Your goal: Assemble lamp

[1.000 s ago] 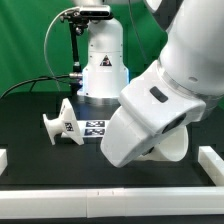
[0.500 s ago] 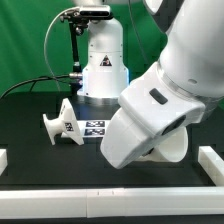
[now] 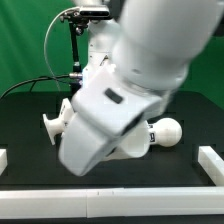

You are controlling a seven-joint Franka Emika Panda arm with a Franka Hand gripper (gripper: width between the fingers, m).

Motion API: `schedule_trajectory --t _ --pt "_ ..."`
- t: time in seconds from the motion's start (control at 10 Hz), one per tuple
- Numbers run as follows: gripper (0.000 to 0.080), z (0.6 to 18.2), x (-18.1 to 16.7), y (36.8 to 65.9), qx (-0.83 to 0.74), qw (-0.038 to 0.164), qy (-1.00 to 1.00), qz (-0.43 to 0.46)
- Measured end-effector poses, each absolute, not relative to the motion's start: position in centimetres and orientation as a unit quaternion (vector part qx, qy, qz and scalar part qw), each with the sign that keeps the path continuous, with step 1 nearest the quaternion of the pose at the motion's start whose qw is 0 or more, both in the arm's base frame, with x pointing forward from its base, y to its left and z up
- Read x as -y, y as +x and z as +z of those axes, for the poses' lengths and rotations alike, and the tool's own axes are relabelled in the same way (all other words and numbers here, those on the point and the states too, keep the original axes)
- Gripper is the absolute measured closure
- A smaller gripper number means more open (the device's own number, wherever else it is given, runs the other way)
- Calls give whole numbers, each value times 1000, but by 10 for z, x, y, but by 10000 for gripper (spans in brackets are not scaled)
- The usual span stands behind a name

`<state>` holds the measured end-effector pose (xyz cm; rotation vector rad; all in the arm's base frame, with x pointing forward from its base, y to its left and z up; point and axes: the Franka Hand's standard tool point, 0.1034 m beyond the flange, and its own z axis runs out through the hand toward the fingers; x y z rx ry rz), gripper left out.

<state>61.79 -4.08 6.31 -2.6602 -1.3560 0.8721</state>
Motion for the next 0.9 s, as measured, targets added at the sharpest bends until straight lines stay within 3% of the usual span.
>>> schedule_trajectory --t 0.6,0.7,0.9 --pt "758 60 45 619 439 15 -855 275" --pt "758 56 47 624 476 3 -843 249" --pt "758 59 73 602 521 6 -822 231"
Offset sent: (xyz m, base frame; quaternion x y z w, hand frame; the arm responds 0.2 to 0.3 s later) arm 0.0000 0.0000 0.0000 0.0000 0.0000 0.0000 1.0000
